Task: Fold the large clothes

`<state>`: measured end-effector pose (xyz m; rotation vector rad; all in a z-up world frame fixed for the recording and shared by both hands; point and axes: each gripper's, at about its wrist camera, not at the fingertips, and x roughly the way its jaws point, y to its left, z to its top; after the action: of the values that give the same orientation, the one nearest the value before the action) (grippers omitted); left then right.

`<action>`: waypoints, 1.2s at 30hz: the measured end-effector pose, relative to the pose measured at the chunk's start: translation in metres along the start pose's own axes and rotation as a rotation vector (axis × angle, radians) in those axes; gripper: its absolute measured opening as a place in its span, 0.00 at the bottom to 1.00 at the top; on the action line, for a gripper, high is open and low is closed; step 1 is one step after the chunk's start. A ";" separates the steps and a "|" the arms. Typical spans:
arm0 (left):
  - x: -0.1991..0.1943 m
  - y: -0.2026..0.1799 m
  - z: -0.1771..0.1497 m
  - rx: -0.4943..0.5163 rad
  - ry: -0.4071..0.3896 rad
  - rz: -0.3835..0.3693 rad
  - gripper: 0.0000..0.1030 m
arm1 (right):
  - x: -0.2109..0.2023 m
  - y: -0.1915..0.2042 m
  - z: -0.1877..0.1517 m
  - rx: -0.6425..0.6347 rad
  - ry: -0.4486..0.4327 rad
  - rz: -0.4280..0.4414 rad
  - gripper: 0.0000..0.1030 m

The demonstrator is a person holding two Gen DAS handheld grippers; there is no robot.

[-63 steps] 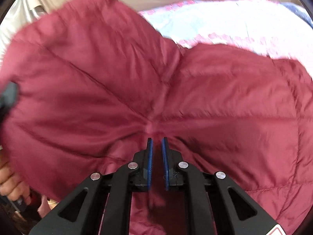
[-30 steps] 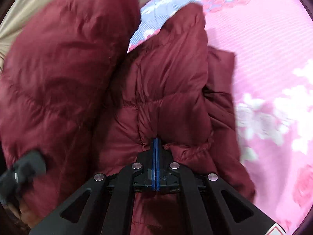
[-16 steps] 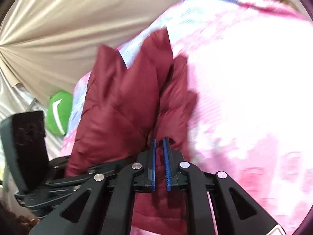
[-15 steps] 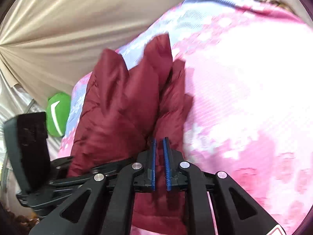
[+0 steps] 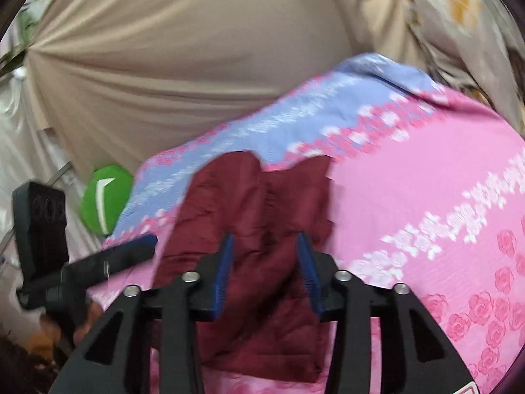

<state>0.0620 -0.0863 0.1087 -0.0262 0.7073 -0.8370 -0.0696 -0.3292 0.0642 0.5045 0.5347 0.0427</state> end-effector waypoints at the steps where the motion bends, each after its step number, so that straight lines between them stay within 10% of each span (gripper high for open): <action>1: -0.014 0.013 0.000 -0.025 -0.039 0.060 0.83 | -0.002 0.016 -0.002 -0.044 0.002 0.036 0.54; 4: -0.022 0.041 -0.011 -0.079 -0.050 0.216 0.84 | 0.008 0.050 -0.014 -0.147 0.034 0.066 0.66; 8: -0.003 0.047 -0.035 -0.107 0.040 0.238 0.84 | 0.034 0.065 -0.039 -0.206 0.124 0.019 0.66; 12: 0.030 0.035 -0.053 -0.083 0.119 0.236 0.83 | 0.040 0.040 -0.060 -0.166 0.169 -0.109 0.10; 21: 0.075 0.006 -0.084 0.073 0.176 0.331 0.88 | 0.055 -0.059 -0.113 0.241 0.240 0.053 0.06; 28: 0.082 0.008 -0.086 0.070 0.182 0.347 0.89 | 0.012 -0.032 -0.052 0.113 0.098 -0.017 0.28; 30: 0.082 0.008 -0.088 0.071 0.180 0.354 0.89 | 0.014 -0.018 -0.029 0.053 0.046 -0.028 0.52; 36: 0.082 0.011 -0.090 0.064 0.182 0.365 0.91 | 0.082 0.001 0.018 0.004 0.049 -0.105 0.56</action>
<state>0.0541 -0.1133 -0.0104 0.2328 0.8254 -0.5142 0.0102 -0.3226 0.0386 0.4799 0.6084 -0.0467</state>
